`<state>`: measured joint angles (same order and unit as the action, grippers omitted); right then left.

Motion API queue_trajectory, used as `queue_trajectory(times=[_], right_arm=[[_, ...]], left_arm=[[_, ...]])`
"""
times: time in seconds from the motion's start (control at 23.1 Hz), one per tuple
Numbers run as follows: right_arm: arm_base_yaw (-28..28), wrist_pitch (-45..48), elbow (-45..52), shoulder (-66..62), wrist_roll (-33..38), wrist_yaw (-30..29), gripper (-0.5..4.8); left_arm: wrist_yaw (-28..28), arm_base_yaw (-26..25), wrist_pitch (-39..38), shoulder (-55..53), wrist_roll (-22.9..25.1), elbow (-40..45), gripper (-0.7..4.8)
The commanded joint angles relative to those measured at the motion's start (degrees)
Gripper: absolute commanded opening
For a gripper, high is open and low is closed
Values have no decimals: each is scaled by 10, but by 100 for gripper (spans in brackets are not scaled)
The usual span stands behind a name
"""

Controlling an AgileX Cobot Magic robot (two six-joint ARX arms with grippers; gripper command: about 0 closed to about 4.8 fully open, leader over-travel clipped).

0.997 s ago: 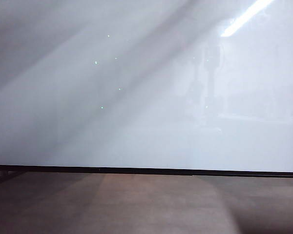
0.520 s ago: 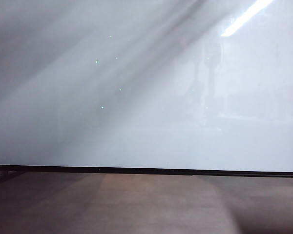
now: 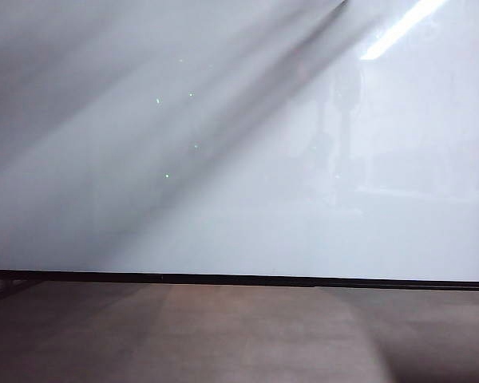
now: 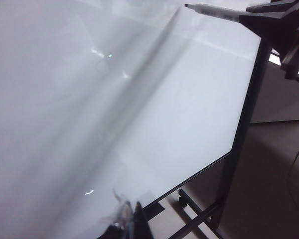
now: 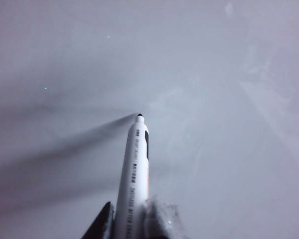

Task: Reach to the right to find the marker pen, pick it up, and write the number 0 on the whiteboard.

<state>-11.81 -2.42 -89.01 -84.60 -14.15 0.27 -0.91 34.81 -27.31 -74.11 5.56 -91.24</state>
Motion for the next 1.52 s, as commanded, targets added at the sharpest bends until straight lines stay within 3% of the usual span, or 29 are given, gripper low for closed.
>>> queue_trajectory(times=[0.04, 0.69, 1.52], right_arm=[[0, 21, -4, -4, -16, 3, -6], [4, 44, -4, -19, -37, 26, -6], [35, 1, -4, -16, -35, 39, -6]], left_arm=[[-2, 0, 4, 0, 2, -2, -5], [-2, 0, 4, -1, 4, -2, -5], [-2, 0, 4, -1, 4, -2, -5]])
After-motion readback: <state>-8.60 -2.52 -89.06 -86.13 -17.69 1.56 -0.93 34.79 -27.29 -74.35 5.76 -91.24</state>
